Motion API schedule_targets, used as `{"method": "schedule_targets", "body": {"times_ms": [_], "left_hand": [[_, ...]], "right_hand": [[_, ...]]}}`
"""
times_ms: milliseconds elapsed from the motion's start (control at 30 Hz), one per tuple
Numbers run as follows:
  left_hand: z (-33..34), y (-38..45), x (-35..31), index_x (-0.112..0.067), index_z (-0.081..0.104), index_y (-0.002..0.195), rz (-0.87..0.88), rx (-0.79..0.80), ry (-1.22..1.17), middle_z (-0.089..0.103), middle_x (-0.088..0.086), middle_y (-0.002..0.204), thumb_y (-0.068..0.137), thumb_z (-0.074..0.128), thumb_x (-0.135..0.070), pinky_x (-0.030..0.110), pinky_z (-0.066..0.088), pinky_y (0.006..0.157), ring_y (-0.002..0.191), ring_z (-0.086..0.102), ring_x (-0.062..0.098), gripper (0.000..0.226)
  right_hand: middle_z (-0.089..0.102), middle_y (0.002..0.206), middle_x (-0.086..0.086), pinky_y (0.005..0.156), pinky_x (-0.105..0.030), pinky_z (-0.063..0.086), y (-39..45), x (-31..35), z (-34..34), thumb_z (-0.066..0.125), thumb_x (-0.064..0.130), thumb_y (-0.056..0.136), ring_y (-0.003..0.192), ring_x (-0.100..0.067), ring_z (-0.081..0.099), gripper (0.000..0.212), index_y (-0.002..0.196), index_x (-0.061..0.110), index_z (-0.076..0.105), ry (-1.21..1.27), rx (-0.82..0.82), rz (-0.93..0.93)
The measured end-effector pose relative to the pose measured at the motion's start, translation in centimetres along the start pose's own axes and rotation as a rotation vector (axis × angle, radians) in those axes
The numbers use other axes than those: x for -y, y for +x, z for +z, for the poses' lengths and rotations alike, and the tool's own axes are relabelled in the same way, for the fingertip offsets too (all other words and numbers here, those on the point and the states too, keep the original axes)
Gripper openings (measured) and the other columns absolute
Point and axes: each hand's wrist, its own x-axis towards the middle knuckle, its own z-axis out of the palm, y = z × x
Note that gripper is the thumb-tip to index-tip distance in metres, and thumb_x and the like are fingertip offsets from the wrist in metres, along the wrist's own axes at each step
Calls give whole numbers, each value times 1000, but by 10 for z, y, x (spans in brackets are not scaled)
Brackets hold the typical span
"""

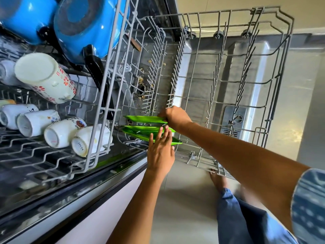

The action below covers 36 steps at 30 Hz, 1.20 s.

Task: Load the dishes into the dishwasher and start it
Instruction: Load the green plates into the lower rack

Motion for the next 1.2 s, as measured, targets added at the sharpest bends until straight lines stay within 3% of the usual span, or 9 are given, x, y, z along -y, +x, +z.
{"method": "schedule_targets", "body": {"times_ms": [100,233,433,567,633,733,867,1033,1200], "left_hand": [[0,0,1,-13,24,150,-9,8,5,11,0,158,95,47,-20,38,-9,113,146,6,17,59],[-2,-1,0,-14,17,151,-14,33,20,3,1,159,98,43,-24,36,-13,112,147,0,17,60],[-22,-12,-17,-6,22,149,-28,-30,-75,18,11,156,98,43,-22,33,-5,115,146,9,24,58],[-65,-50,-48,-1,46,138,-42,-209,-139,40,16,147,94,37,-26,43,18,114,139,32,31,51],[-91,-86,-65,0,51,133,-41,-319,-167,42,17,145,94,37,-26,45,21,113,137,34,32,49],[-145,-170,-91,-3,54,132,-44,-474,-198,40,12,147,95,47,-25,44,24,112,139,32,28,43],[-224,-297,-102,-10,55,132,-120,-623,-158,41,5,147,95,43,-31,37,25,112,139,33,20,44],[-290,-455,-99,-7,48,137,-441,-745,-81,38,8,149,95,38,-30,40,25,112,139,32,22,49],[-299,-579,-110,-9,46,137,-827,-976,-97,42,9,145,99,31,-36,32,20,114,136,35,22,49]], "right_hand": [[59,120,-17,86,-35,45,-3,-2,-1,41,12,97,109,-34,57,38,132,23,52,-100,79,1],[58,123,-16,90,-36,46,-4,-14,-6,45,4,91,111,-33,56,48,136,21,48,-45,161,36],[70,106,-12,83,-43,52,-67,-44,-31,49,0,83,98,-33,65,35,109,15,67,99,-184,127],[73,94,-9,78,-40,55,-140,-28,-56,49,-5,84,85,-28,70,30,102,10,69,174,-297,29],[73,95,-6,76,-34,55,-178,-4,-71,54,-3,87,82,-27,70,26,105,8,67,163,-327,-32],[72,95,-12,67,-44,55,-236,50,-100,48,9,88,81,-33,69,29,113,14,61,140,-323,-142],[70,96,-9,59,-43,54,-308,152,-158,44,20,88,76,-33,67,31,113,16,61,100,-388,-388],[71,95,0,63,-30,47,-390,290,-203,47,18,87,78,-22,67,27,106,17,66,101,-401,-658],[70,105,4,76,-22,47,-449,403,-172,38,27,89,91,-13,67,38,110,16,67,114,-239,-984]]}}
